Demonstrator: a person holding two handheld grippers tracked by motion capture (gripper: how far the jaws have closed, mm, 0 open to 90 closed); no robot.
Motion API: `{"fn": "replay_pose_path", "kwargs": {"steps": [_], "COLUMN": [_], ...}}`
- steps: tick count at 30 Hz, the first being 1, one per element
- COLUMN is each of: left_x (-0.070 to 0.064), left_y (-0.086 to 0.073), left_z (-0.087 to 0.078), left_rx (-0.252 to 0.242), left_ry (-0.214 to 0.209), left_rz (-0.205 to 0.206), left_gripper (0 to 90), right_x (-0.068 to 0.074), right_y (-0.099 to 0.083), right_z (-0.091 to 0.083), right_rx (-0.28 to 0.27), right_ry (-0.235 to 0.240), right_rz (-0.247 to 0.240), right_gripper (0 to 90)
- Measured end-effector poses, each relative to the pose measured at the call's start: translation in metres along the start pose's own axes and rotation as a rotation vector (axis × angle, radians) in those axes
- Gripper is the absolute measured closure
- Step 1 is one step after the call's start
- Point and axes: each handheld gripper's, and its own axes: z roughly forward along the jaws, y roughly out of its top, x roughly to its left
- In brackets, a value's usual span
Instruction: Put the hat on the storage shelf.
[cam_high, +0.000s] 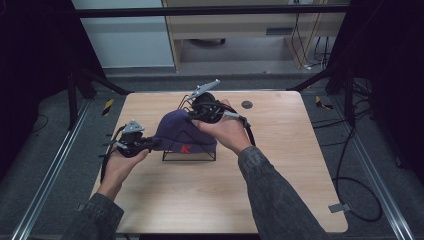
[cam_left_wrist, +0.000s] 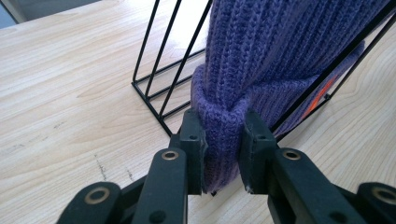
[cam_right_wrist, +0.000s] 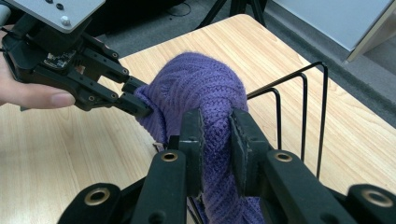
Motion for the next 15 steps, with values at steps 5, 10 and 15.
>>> {"fn": "replay_pose_path", "kwargs": {"steps": [5, 10, 15], "left_x": [0.0007, 0.0012, 0.0022], "left_y": [-0.0037, -0.0059, -0.0093], "left_z": [0.0026, 0.0034, 0.0050], "left_rx": [0.008, 0.013, 0.012], "left_ry": [-0.003, -0.002, -0.002], "left_rz": [-0.006, -0.007, -0.019], "left_gripper": [73.1, 73.1, 73.1], "right_x": [0.0003, 0.0012, 0.0017], "right_y": [-0.0025, -0.0033, -0.0034], "right_z": [0.0027, 0.0051, 0.0071], "right_rx": [0.011, 0.016, 0.023], "right_ry": [0.005, 0.007, 0.007], "right_rz": [0.002, 0.004, 0.006], "right_gripper": [75.7, 75.5, 74.6]}}
